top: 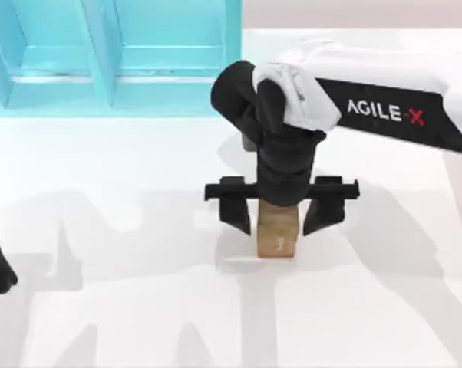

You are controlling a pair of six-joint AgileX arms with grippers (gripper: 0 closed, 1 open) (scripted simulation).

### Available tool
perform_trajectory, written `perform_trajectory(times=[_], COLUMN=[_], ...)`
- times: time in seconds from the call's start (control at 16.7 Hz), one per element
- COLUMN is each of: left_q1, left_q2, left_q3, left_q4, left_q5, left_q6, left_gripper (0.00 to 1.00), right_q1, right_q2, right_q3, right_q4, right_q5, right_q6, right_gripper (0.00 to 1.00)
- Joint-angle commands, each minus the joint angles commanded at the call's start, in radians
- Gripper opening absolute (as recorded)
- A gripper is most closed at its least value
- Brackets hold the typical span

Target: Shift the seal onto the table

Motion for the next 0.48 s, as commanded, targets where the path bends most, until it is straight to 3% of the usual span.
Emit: perform_trajectory(times=[0.48], left_q1=[0.000], left_q2=[0.000], left_q3=[0.000], left_q4=[0.000], left_q5=[0.000], left_q6=[0.000], left_gripper=[1.00], right_q1=[0.000], right_q2=[0.000], right_q3=[0.000], right_q4=[0.000], right_q5=[0.000], right_q6=[0.000], right_gripper=[1.00])
